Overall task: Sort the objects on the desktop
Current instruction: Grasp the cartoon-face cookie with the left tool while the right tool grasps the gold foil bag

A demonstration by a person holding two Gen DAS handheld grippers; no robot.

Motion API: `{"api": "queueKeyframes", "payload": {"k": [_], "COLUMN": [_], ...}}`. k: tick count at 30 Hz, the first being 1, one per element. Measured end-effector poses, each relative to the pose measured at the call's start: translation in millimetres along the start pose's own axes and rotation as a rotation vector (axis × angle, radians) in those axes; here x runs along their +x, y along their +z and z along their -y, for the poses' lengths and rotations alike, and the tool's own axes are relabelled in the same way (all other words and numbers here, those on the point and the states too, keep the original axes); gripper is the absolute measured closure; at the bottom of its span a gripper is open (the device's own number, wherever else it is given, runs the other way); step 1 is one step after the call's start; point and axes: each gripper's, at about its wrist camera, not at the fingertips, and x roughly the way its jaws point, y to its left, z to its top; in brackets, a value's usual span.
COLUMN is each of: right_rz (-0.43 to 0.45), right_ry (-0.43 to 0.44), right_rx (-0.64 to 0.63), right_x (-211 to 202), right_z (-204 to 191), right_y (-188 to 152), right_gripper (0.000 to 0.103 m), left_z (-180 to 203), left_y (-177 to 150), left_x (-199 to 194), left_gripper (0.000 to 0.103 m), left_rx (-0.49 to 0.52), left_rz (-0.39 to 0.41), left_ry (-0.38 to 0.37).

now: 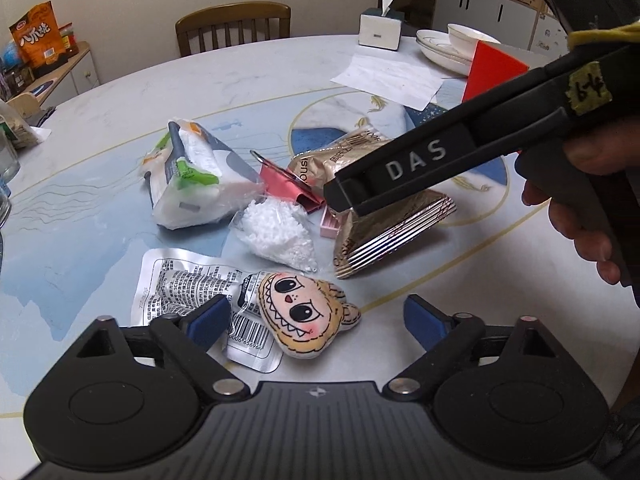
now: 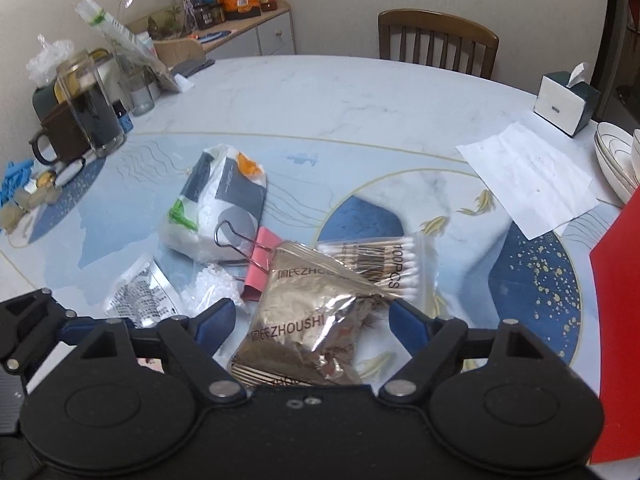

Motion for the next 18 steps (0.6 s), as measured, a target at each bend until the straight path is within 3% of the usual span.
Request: {"api": "queueKeyframes", "payload": {"k": [8, 13, 18], "right_rz": [-0.036, -0.034, -0.035], "right_ry": [-0.006, 0.010, 0.025], "right_rx": [0.001, -0.003, 0.007], "right_x": [10.4, 8.0, 4.5], "right_z": [-0.1, 0.2, 4.0], "right_y": [-0.7, 0.2, 0.3], "right_gripper": [0.030, 0.042, 0.045], "left_z": [2.1, 2.5, 6.4], "left_y": [1.6, 4.5, 4.8], "left_x": [0.6, 0.4, 0.7], "left_gripper": [0.024, 0.039, 0.049], "left_rx": [0.025, 0.034, 0.062], "left_rz": [0.008, 0.011, 0.008], "left_ry": [0.033, 0.067, 0.096]}}
